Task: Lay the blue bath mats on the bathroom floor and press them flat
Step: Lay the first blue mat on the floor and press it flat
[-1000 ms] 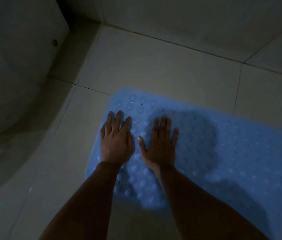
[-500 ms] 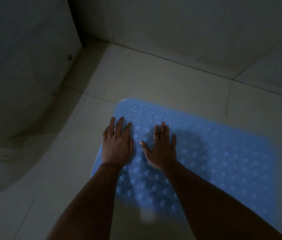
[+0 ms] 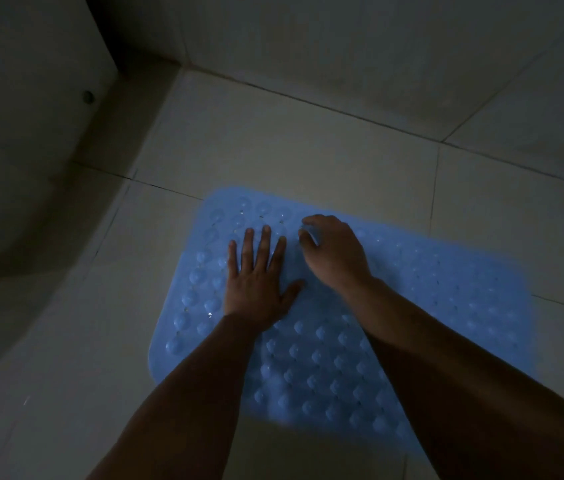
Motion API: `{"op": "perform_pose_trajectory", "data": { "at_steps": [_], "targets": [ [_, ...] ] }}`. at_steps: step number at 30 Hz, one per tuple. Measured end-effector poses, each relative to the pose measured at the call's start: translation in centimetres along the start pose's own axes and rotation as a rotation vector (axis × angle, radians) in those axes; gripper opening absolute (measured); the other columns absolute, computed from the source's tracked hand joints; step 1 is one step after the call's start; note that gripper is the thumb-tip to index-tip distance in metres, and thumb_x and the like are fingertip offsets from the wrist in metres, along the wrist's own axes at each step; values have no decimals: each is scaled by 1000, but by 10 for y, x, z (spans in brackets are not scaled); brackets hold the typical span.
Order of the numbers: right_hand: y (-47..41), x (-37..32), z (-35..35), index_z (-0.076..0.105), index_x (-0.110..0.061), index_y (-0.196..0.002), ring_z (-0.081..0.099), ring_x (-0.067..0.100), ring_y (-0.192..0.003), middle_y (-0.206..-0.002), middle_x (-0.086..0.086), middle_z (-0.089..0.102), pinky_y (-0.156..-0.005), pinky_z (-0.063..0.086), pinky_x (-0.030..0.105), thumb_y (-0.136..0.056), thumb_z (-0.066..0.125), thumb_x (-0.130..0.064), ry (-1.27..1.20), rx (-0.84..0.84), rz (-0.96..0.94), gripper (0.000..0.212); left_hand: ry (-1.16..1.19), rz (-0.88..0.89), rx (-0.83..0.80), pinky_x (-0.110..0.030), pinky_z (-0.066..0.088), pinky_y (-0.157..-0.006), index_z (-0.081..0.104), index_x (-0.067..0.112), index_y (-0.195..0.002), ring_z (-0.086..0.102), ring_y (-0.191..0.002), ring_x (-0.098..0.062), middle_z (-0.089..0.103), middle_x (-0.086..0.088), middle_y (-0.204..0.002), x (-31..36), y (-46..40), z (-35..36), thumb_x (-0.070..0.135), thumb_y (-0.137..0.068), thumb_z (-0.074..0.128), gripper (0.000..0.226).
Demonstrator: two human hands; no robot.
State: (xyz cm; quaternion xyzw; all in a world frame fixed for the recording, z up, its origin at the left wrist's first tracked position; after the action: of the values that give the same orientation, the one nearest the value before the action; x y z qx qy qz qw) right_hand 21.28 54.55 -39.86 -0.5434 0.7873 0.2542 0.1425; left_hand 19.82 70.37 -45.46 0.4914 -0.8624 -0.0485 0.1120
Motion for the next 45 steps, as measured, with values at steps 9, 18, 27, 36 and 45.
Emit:
{"op": "perform_pose_trajectory", "data": {
  "at_steps": [9,18,27,36,45],
  "targets": [
    [9,7,-1,70,-20,-115,57,25,-121,-121,2,67,-102,49,43,-92,46,-38,-49,239,-171,37,7,10,51,-62,3,-125,12,23,-165,-11,-159,-34,-4,-9,-173,0,0,0,73,-100,22,83],
    [24,24,8,70,-17,-110,60,25,-115,-117,3,66,-96,51,45,-94,52,-32,-90,286,-183,28,-1,8,32,-63,1,-125,10,24,-165,-13,-158,-34,-5,-9,-173,0,1,5,79,-95,25,90],
    [24,-15,-14,71,-24,-112,62,25,-115,-118,1,67,-99,50,45,-84,41,-50,-123,83,-51,49,337,-42,-270,-50,32,-120,48,31,-150,35,-150,-31,38,-7,-163,-22,-16,-54,78,-87,41,79],
    [20,-105,62,39,-17,-152,28,29,-150,-157,11,40,-119,31,48,-103,44,-40,94,-166,-151,54,139,-257,-17,-47,40,-109,56,25,-141,43,-143,-30,59,-3,-144,-121,34,-83,41,-98,53,46],
    [45,-108,135,8,-8,-161,-3,33,-157,-170,16,-5,-124,5,60,-96,22,-72,342,36,-192,92,98,-323,177,-58,24,-121,57,24,-139,34,-150,-32,55,-5,-149,-149,52,-68,43,-95,32,54]
  ]
}}
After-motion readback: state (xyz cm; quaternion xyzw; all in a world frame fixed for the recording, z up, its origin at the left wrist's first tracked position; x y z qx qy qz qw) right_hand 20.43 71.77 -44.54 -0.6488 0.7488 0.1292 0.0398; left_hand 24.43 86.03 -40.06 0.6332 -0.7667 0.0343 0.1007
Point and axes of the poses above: each hand's wrist, its own y-axis away from the middle knuckle, its own z-axis out of the palm, x = y × z, the point moved 6 cm from there along -y, towards the middle knuckle
